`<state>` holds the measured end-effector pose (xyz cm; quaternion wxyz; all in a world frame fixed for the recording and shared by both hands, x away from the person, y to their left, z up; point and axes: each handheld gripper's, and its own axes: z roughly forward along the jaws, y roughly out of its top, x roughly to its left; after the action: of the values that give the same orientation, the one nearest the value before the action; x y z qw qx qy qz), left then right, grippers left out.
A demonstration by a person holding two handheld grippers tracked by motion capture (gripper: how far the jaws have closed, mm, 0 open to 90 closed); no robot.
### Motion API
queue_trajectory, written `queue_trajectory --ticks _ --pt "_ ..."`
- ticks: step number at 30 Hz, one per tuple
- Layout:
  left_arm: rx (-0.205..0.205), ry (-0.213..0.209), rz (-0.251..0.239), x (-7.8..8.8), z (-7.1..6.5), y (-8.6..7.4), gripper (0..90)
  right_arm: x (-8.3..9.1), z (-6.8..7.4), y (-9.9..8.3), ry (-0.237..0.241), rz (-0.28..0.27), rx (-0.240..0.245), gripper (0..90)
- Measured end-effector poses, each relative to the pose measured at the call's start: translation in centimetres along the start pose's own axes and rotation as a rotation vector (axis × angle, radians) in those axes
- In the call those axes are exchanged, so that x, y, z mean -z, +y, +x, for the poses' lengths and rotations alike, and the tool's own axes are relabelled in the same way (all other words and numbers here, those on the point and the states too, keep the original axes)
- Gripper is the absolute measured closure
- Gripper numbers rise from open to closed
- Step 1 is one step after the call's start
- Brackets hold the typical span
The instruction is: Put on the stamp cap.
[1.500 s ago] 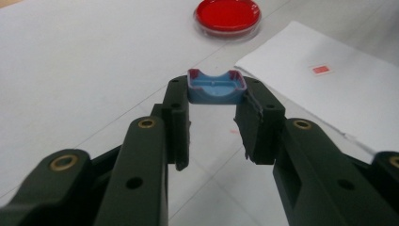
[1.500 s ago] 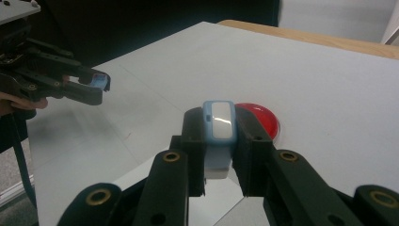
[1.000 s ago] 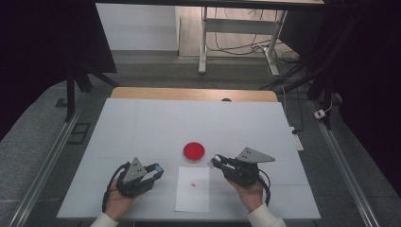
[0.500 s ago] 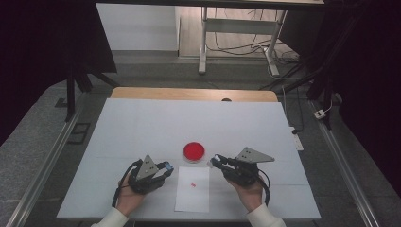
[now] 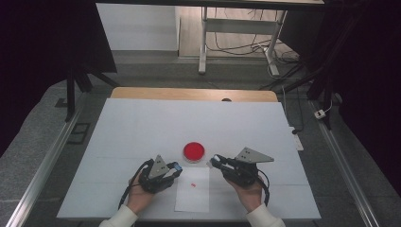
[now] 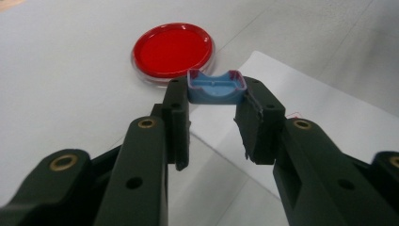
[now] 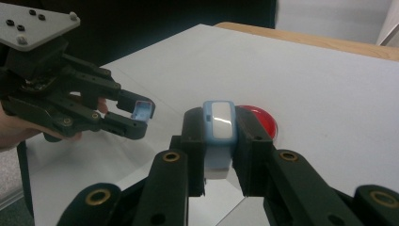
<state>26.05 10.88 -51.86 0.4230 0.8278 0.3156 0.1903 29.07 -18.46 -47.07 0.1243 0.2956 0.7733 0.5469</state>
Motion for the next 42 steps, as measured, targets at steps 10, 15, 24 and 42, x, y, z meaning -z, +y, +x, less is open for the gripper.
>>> queue_trajectory --ticks 10,15,24,42 --pt "-0.017 -0.015 0.008 -1.3 -0.8 0.6 65.4 0.1 0.0 0.1 -0.003 -0.007 0.000 74.9" --pt "-0.026 -0.021 0.006 -1.7 -1.2 1.0 65.4 0.0 0.0 0.1 -0.002 -0.005 -0.001 74.9" --pt "-0.031 -0.034 0.002 -2.4 -2.0 1.6 65.3 -0.1 0.1 0.0 0.000 -0.002 0.002 74.9" --pt "-0.069 -0.058 0.001 -4.4 -3.8 3.3 65.3 -0.1 0.1 -0.1 -0.004 -0.009 0.002 74.9"
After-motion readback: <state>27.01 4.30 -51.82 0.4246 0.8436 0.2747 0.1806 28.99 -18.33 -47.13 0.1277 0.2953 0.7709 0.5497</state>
